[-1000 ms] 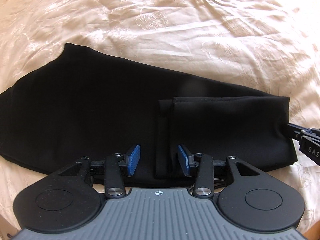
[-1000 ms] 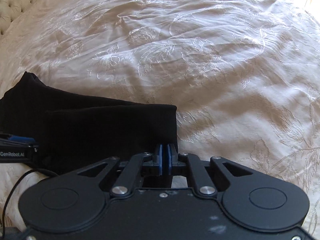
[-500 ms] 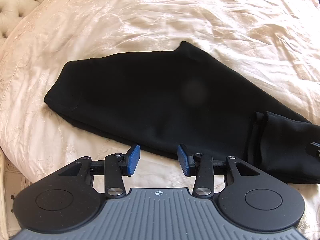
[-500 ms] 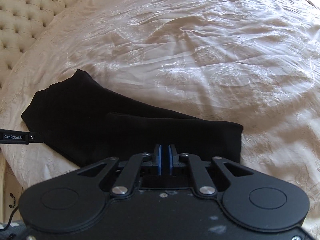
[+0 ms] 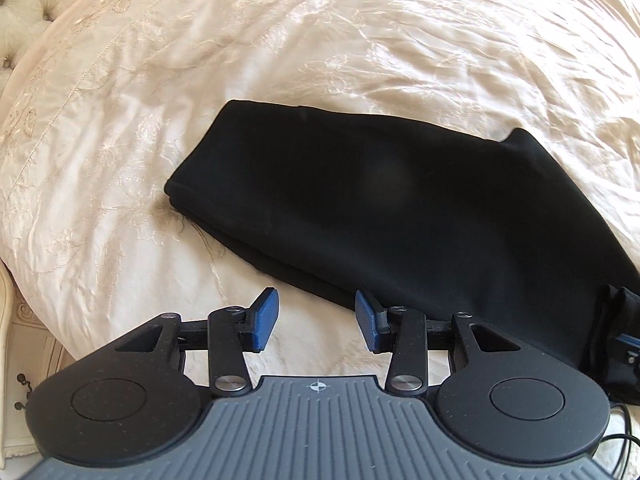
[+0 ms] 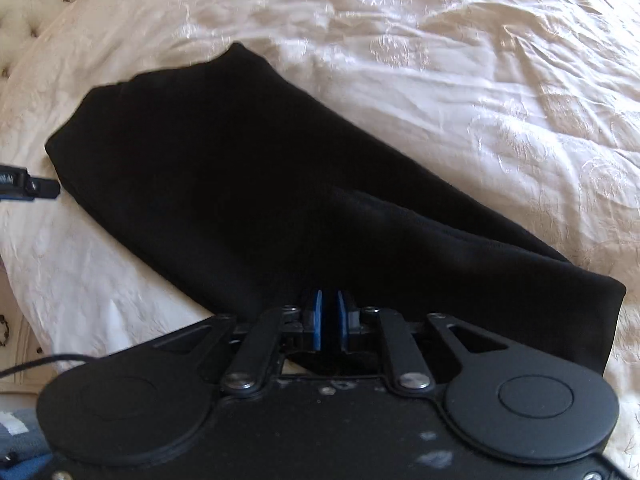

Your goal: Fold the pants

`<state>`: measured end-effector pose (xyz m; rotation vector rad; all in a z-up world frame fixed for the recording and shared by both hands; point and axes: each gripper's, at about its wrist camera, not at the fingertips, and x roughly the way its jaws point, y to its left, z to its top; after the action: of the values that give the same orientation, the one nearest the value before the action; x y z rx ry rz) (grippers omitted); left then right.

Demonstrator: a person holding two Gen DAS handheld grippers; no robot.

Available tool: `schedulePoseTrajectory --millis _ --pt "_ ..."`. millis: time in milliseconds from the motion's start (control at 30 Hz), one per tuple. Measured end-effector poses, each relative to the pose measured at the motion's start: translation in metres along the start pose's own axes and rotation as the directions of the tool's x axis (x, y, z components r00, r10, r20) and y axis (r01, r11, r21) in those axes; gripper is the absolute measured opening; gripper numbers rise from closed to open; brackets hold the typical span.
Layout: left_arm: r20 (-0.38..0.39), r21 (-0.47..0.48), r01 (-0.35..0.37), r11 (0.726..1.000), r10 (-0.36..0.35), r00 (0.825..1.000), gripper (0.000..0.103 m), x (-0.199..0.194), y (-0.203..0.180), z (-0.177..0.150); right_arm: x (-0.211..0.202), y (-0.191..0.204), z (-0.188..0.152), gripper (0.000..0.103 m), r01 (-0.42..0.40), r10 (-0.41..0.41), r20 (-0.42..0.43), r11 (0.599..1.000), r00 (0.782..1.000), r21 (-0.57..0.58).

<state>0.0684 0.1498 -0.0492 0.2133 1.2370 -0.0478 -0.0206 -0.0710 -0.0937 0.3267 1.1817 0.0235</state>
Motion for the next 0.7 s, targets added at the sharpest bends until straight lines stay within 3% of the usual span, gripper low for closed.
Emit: schedulePoseTrajectory --millis 133,400,533,700 --pt "0.008 0.011 0.008 1.0 -0.009 1.0 0.041 0.009 0.023 0.012 -0.002 0.02 0.035 0.013 -0.014 0.011 0.068 0.999 0.998 0.044" --pt "0.028 0.107 0.033 0.994 -0.037 0.999 0.042 0.025 0.048 0.032 0.038 0.067 0.107 0.013 -0.011 0.001 0.128 0.997 0.992 0.082" --pt "0.023 0.16 0.064 0.985 -0.069 0.997 0.042 0.032 0.059 0.038 0.068 0.085 0.132 0.013 0.022 -0.03 0.119 0.997 0.992 0.067" --pt "0.003 0.191 0.113 0.975 -0.115 0.993 0.042 0.04 0.072 0.041 0.108 0.085 0.148 0.013 0.093 -0.098 0.043 0.99 0.994 0.109"
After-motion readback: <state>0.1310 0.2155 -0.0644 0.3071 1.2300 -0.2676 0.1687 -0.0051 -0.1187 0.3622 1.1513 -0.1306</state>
